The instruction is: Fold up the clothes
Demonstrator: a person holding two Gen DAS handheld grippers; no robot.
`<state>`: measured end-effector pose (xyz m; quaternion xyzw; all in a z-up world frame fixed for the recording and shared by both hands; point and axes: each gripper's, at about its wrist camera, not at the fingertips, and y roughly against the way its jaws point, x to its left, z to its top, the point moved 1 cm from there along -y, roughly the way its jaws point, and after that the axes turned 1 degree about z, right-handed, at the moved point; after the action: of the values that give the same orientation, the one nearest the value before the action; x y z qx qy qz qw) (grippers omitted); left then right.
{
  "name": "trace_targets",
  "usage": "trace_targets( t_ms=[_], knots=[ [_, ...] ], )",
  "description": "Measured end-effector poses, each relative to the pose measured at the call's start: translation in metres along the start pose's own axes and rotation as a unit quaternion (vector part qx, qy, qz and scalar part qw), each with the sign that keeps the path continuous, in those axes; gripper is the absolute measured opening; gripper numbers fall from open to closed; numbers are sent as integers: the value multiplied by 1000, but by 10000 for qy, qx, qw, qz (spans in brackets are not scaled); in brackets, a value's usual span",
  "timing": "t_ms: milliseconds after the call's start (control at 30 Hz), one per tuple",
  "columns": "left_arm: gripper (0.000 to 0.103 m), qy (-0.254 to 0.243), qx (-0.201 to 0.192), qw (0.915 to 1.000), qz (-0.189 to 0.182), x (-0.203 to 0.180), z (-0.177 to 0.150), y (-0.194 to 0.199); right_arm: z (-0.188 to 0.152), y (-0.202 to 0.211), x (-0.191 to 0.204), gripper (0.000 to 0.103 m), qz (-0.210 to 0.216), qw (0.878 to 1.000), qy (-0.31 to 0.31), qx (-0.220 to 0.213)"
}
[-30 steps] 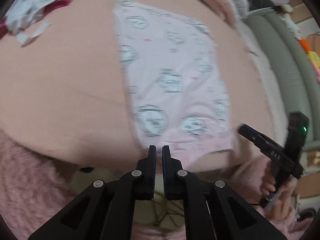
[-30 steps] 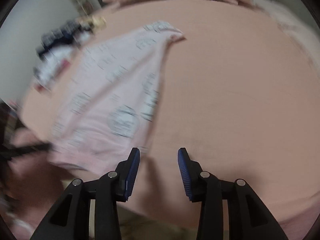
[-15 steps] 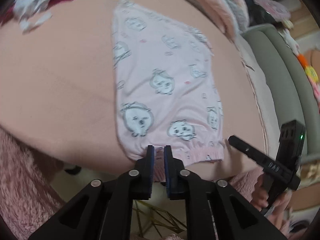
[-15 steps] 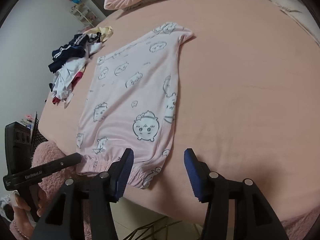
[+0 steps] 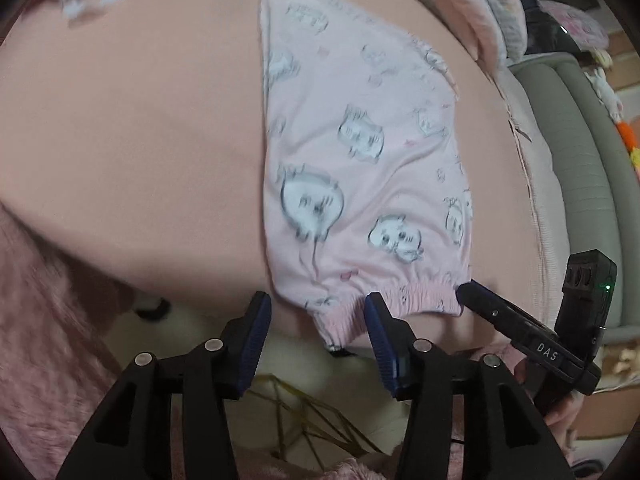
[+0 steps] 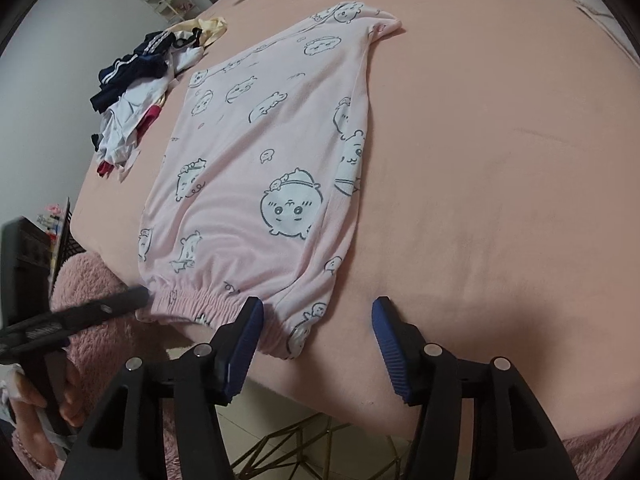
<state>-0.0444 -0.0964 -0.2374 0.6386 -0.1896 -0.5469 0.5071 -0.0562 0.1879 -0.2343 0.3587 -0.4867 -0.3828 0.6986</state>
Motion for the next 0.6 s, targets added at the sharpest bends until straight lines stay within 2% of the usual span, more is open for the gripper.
trace_targets(
  t_ms=[67, 133, 200, 233, 267, 333, 400, 467, 533, 600],
  knots=[
    [45, 66, 19, 9999, -107, 1, 0, -2, 1, -3, 1, 56, 52, 10000, 38, 14],
    [45, 78, 22, 9998, -177, 1, 1, -4, -1, -3, 1, 46, 105, 9999, 87, 25],
    [45, 43, -2, 9993, -382, -3, -1, -2, -2, -2, 5, 17, 369, 9992, 122, 47],
    [31, 25, -13, 9988, -485, -5, -2, -1, -3, 0, 7, 17, 430, 9989, 153, 35],
    [24, -7, -51, 9984, -555, -7, -2, 1, -4, 0, 10, 17, 347, 9991, 233, 17],
    [24, -183, -161, 9989, -406, -14, -3, 4, -4, -1, 9, 17, 294, 9993, 212, 8],
    [25, -74, -19, 9995, -301, -10, -1, -8, -3, -3, 3, 27, 360, 9993, 31, 18],
    [27, 139, 9, 9984, -551, -4, 1, -12, -3, -7, -2, 26, 417, 9991, -42, 25],
    [27, 121, -3, 9973, -723, -3, 2, -10, -3, -6, -2, 18, 501, 9987, 11, -12],
    [17, 85, -15, 9965, -829, -4, 2, -6, -5, 0, 2, 9, 559, 9984, 63, -36]
  ],
)
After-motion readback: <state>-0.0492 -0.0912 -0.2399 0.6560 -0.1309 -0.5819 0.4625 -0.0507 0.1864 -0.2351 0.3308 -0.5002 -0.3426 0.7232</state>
